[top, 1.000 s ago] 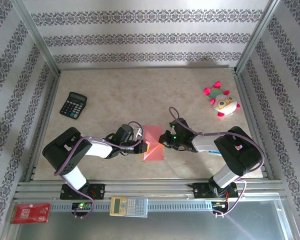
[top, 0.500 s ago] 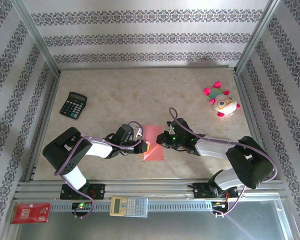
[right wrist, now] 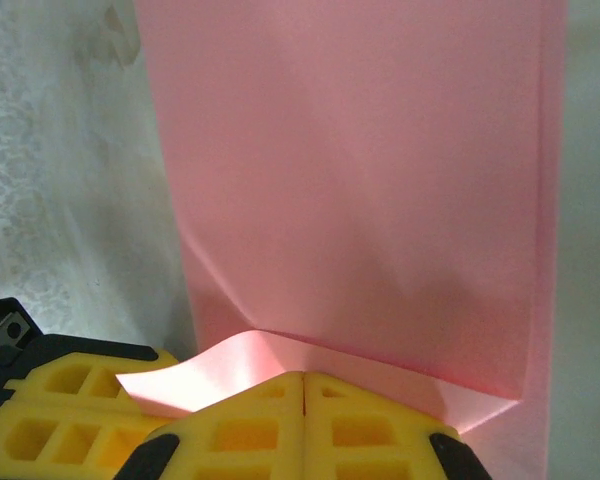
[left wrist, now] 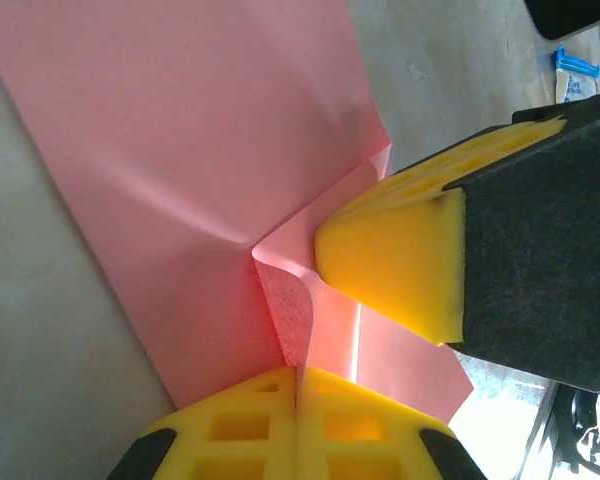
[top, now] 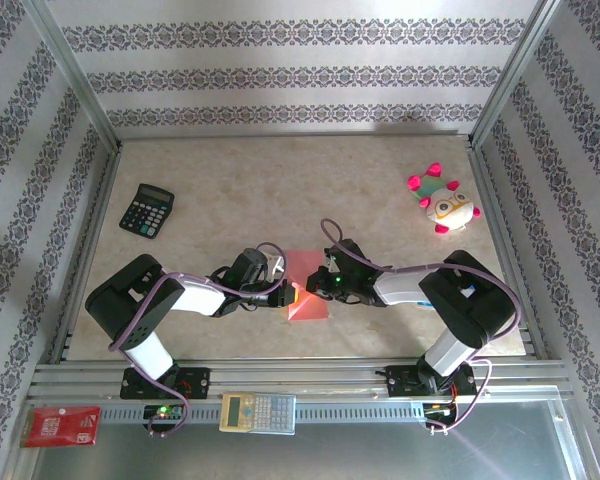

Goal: Fold a paper plane with a square sheet of paper (pick it up from the middle)
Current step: Fold the triangle a second time at the center of the table.

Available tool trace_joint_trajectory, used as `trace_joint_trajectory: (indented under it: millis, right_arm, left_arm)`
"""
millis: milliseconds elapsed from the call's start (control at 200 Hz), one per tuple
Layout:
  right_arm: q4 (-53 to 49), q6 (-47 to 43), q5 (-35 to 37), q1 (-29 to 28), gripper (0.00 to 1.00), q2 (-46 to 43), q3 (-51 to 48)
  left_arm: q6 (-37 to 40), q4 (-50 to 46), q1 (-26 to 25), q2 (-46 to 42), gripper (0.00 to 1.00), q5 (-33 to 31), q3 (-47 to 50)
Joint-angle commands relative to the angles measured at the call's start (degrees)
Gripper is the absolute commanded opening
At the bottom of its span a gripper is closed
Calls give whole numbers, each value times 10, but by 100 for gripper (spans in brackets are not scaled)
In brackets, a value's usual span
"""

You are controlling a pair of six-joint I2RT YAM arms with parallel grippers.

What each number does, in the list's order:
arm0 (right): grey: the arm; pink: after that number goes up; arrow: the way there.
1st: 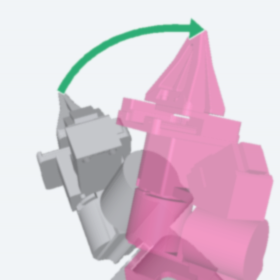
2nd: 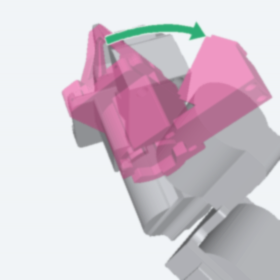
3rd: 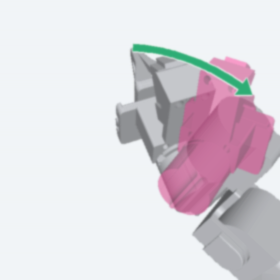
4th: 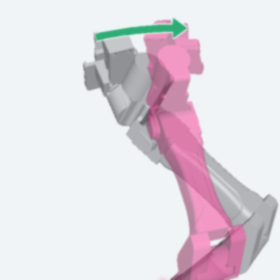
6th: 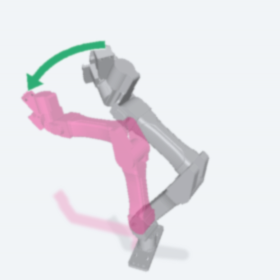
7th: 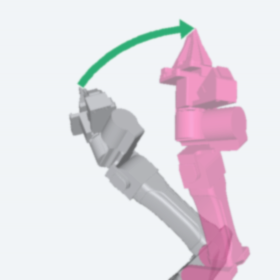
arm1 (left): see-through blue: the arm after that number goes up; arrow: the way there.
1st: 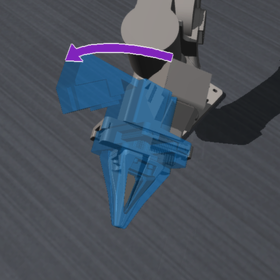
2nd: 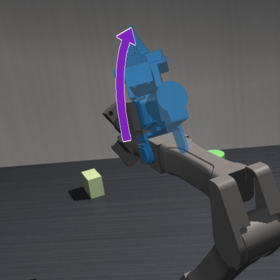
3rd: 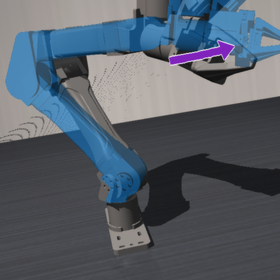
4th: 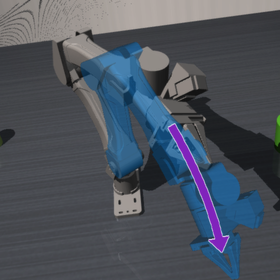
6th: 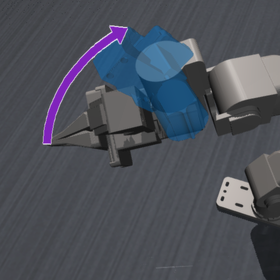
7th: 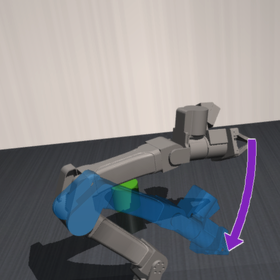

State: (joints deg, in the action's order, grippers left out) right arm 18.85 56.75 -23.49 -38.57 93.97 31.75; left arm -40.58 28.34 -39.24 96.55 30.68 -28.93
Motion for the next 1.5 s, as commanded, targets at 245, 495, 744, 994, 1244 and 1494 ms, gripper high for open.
trace_joint_trajectory:
  millis: [245,495,744,994,1244,1494]
  right_arm:
    - [5,2,17,3,0,26,-48]
    - [1,1,22,3,0,24,-51]
    - [2,9,22,2,0,16,-49]
    - [5,8,21,3,0,28,-46]
    - [6,6,20,6,0,31,-47]
    - [7,4,18,10,0,31,-50]
  left_arm:
    - [28,-119,-10,30,15,-57,-22]
    - [52,-202,-8,-50,32,-110,-43]
    - [16,-215,-24,-193,37,-128,12]
    - [-31,-108,-74,-136,10,-32,-6]
    - [-20,-129,-84,-57,7,-44,-46]
    - [-8,-144,-70,-37,7,-55,-34]
